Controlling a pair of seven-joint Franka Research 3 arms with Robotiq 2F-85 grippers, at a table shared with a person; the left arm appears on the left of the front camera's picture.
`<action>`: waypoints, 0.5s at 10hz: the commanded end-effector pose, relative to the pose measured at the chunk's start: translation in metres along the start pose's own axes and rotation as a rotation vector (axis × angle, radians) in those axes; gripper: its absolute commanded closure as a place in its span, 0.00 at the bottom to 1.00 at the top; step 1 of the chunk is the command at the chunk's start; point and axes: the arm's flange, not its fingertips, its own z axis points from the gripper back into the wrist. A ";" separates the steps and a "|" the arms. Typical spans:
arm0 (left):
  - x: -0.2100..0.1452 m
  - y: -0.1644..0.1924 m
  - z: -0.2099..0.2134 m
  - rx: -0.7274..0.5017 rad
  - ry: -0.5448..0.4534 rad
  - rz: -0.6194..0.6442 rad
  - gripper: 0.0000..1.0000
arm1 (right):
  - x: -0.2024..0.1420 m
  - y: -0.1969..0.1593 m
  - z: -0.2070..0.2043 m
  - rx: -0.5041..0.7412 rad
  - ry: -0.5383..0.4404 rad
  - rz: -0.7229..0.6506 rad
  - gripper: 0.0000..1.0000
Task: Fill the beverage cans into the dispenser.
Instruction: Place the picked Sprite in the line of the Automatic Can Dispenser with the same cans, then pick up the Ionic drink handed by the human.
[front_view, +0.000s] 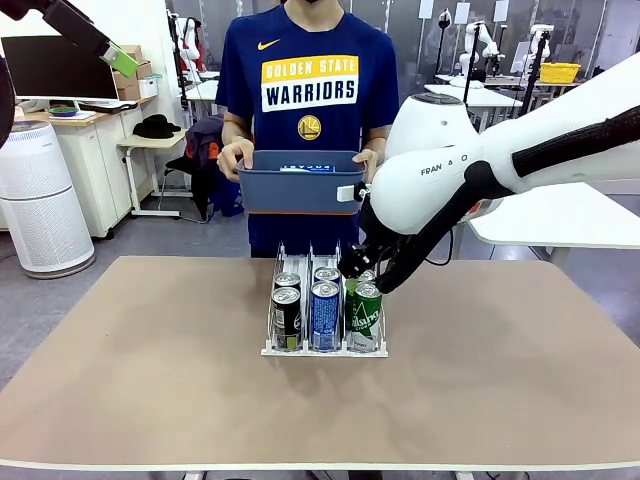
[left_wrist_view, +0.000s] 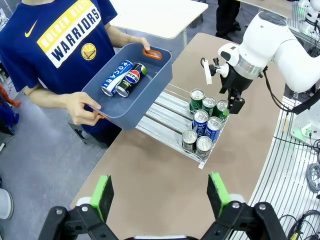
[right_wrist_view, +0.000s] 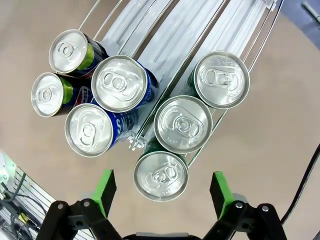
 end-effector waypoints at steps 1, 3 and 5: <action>-0.002 0.000 0.000 -0.001 0.001 0.002 0.00 | 0.001 0.000 -0.007 -0.002 0.004 0.007 0.00; -0.002 0.000 0.000 -0.001 0.001 0.002 0.00 | 0.001 0.000 -0.007 -0.002 0.004 0.007 0.00; -0.002 0.000 0.000 -0.001 0.001 0.002 0.00 | 0.001 0.000 -0.007 -0.002 0.004 0.007 0.00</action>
